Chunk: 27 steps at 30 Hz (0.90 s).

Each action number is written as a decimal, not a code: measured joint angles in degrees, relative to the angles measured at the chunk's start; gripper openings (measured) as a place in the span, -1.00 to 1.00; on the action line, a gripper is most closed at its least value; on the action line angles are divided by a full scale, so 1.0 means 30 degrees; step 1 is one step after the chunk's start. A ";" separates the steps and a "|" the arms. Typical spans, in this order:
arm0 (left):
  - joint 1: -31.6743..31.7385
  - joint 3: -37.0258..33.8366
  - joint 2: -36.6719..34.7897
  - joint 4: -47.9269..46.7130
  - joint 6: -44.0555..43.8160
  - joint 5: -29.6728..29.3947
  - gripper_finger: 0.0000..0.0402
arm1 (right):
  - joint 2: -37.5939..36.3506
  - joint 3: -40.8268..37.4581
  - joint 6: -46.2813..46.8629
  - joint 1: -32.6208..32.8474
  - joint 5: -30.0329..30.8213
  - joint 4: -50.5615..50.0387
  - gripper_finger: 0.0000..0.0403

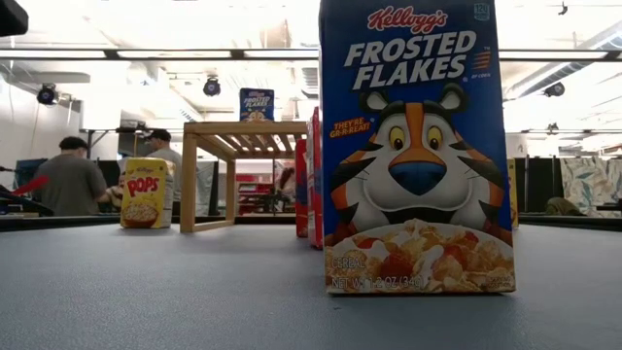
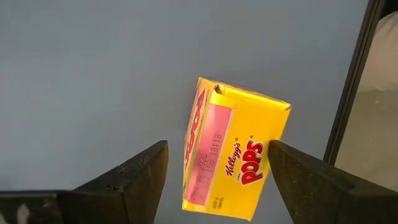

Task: Stack cereal on shelf
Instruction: Put the bottom yellow cereal box on the shelf

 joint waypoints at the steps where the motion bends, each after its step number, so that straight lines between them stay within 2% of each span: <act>1: -0.0006 0.0035 -0.0102 -0.0077 -0.0061 0.0000 0.27 | 0.0000 0.0000 0.0008 0.0000 0.0000 0.0000 0.18; 7: -0.0006 0.1549 -0.0272 -0.1938 -0.0505 -0.0073 0.16 | 0.0000 0.0000 -0.0082 0.0000 0.0000 0.0275 0.18; 13: -0.0006 0.2271 0.0064 -0.2059 -0.0715 -0.0066 0.18 | 0.0000 -0.0007 -0.0094 0.0000 0.0000 0.0344 0.18; 27: -0.0006 0.2259 0.0662 -0.1749 -0.2663 0.0299 0.59 | 0.0000 -0.0066 -0.0124 0.0000 -0.0004 0.0415 0.18</act>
